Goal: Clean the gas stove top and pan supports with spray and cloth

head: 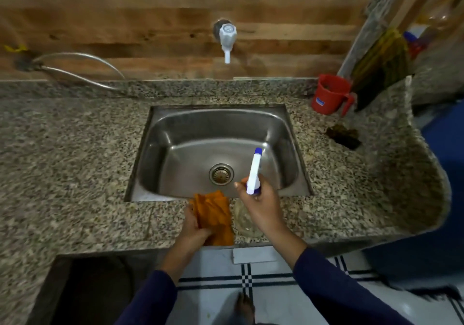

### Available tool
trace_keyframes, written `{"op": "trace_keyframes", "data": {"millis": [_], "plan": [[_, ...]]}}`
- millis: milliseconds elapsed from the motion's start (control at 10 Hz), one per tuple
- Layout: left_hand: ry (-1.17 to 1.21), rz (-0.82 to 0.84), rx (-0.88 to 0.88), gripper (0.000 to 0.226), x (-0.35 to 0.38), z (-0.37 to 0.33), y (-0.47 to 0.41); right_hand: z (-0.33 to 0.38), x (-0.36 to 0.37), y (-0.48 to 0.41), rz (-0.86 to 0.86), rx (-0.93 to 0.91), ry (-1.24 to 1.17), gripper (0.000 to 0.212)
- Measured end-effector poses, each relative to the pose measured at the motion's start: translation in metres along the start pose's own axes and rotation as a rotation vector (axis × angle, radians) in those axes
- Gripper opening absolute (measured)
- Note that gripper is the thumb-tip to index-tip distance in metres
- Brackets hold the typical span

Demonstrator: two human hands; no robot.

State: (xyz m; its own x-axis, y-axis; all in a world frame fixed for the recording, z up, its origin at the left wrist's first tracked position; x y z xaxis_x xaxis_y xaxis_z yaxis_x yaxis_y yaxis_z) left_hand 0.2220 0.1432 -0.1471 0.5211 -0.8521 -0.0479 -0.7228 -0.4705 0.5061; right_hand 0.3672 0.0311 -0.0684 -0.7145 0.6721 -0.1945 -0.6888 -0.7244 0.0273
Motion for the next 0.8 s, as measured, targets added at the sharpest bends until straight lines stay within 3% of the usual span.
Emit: {"op": "trace_keyframes", "data": {"millis": [100, 300, 500, 600, 700, 800], "plan": [[-0.186, -0.085, 0.023, 0.071, -0.001, 0.005, 0.005, -0.004, -0.001, 0.002, -0.039, -0.041, 0.01, 0.016], [-0.562, -0.205, -0.03, 0.094, -0.006, 0.016, 0.008, -0.012, -0.004, 0.008, -0.045, -0.08, 0.005, 0.017], [-0.544, -0.256, 0.007, 0.075, 0.002, 0.008, 0.055, -0.018, -0.013, 0.011, 0.1, -0.044, -0.001, 0.02], [-0.498, -0.243, 0.094, 0.05, 0.008, 0.005, 0.09, -0.026, -0.025, 0.024, 0.132, -0.009, 0.02, 0.044], [-0.541, -0.269, 0.233, 0.041, 0.012, -0.007, 0.138, -0.017, -0.036, 0.054, -0.001, -0.03, 0.057, 0.06], [-0.472, -0.355, 0.378, 0.035, 0.017, -0.023, 0.187, 0.008, -0.039, 0.094, -0.085, -0.135, -0.002, 0.056]]}}
Point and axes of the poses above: each hand's wrist, its own y-axis away from the middle knuckle, its own x-axis out of the palm, z = x × y, the point moved 2 cm from there along -y, towards the middle knuckle, and after that the axes turned 11 degrees about z, right-handed, at the moved point
